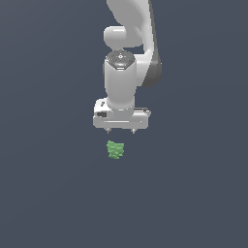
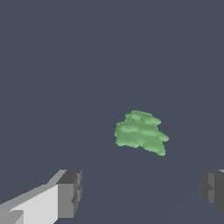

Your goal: Pick up the object and move it to a goal position.

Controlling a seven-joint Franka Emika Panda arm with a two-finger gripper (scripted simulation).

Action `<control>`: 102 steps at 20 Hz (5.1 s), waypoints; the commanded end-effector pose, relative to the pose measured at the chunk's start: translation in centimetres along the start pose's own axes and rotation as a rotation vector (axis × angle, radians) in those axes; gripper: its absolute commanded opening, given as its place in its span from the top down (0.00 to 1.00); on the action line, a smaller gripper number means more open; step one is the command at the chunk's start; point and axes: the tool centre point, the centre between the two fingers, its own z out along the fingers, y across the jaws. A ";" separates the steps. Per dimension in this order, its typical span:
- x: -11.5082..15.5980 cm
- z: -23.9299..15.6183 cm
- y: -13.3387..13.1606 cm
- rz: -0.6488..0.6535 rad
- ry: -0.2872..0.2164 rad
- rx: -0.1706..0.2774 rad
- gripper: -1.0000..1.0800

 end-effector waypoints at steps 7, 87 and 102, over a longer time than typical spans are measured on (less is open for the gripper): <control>0.0 0.1 0.2 -0.022 -0.002 -0.003 0.04; 1.5 12.6 3.1 -1.338 -0.017 0.034 0.04; 1.6 12.8 3.1 -1.338 -0.017 0.034 1.00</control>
